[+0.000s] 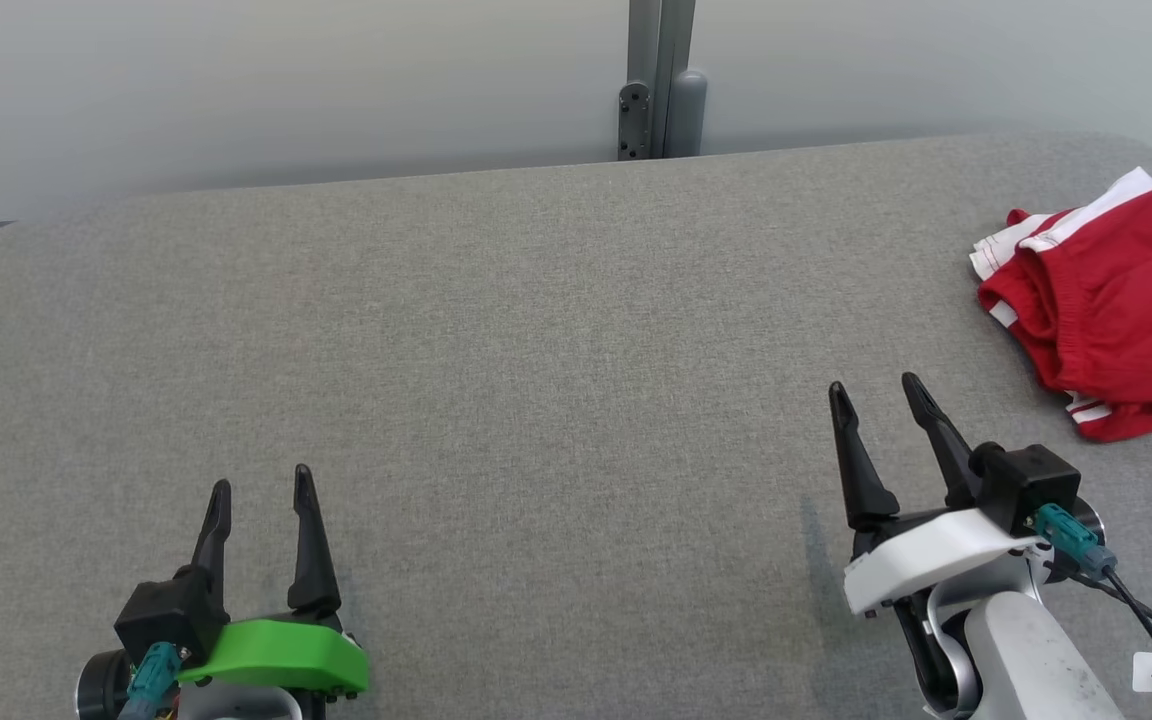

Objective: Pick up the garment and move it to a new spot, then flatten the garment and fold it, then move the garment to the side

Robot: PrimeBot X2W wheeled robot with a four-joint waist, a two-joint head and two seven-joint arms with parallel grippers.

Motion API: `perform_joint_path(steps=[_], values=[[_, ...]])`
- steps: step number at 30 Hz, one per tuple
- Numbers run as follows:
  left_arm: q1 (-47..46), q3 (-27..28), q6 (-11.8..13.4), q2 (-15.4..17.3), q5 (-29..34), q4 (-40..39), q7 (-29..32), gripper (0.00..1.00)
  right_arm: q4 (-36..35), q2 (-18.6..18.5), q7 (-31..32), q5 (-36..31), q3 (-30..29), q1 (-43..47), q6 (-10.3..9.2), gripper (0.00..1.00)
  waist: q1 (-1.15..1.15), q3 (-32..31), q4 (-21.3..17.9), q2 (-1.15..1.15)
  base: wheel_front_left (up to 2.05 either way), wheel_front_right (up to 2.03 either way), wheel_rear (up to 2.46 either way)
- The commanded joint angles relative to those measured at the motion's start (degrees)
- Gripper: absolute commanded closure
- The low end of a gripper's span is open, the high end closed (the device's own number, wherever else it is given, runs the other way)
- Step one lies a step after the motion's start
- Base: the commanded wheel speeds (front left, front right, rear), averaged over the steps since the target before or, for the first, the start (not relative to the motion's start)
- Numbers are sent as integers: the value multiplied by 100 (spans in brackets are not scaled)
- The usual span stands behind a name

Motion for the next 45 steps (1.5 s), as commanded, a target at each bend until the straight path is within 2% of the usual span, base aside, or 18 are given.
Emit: perform_joint_path(steps=[1,18,19,22,45], values=[[52,3,12,2,43,11,0,0,-38,-11,-13,42,17,85,-4,0,0,-3,2,0,0,0,0],[112,-93,-82,3,97,72,0,0,-6,-9,-14,78,-8,249,-4,0,0,-127,-4,0,0,0,0],[56,-85,-71,-2,32,104,0,100,6,1,1,62,-4,216,0,100,0,-125,-5,0,0,0,0],[93,-88,-72,-11,-29,260,7,100,141,19,13,88,7,313,0,100,0,-128,-5,0,0,0,0],[-87,280,-355,-5,-2197,245,628,100,5,-38,582,2435,-290,352,-1,100,0,-172,-14,0,0,0,0]])
